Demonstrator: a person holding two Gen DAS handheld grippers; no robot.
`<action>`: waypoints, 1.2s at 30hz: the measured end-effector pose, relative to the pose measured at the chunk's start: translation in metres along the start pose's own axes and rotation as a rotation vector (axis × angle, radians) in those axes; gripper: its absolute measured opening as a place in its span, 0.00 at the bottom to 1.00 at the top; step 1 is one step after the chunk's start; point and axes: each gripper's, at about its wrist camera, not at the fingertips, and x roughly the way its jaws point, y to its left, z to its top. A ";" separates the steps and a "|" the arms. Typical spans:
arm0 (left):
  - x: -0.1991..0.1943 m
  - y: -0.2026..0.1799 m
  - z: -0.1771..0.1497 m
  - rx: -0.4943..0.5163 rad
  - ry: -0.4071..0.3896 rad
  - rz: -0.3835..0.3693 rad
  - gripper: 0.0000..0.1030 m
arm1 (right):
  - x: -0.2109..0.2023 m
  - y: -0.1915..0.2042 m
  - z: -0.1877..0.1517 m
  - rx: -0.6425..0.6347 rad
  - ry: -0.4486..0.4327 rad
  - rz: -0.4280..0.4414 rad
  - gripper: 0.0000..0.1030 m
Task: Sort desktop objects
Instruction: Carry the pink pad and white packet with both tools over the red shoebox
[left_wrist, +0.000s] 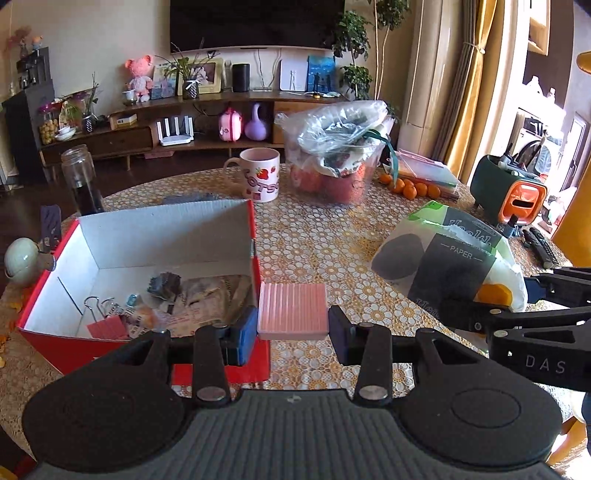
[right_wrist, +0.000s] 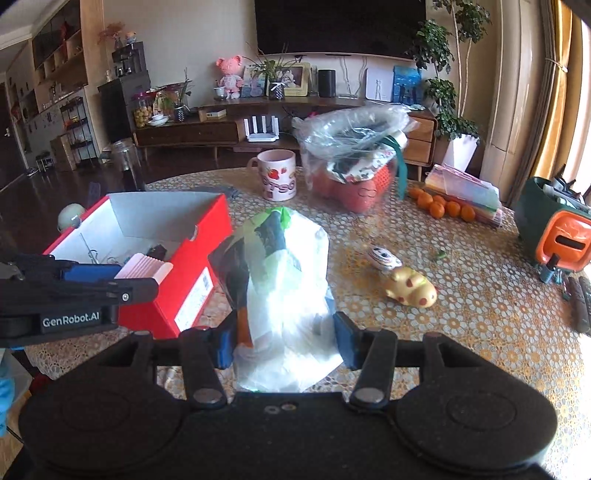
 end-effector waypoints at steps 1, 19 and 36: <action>-0.002 0.007 0.001 -0.005 -0.006 0.002 0.39 | 0.000 0.008 0.003 -0.010 -0.007 0.006 0.50; -0.001 0.123 0.019 -0.079 -0.060 0.113 0.39 | 0.052 0.117 0.055 -0.120 -0.009 0.084 0.50; 0.083 0.171 0.019 -0.107 0.082 0.151 0.39 | 0.137 0.152 0.065 -0.170 0.098 0.095 0.51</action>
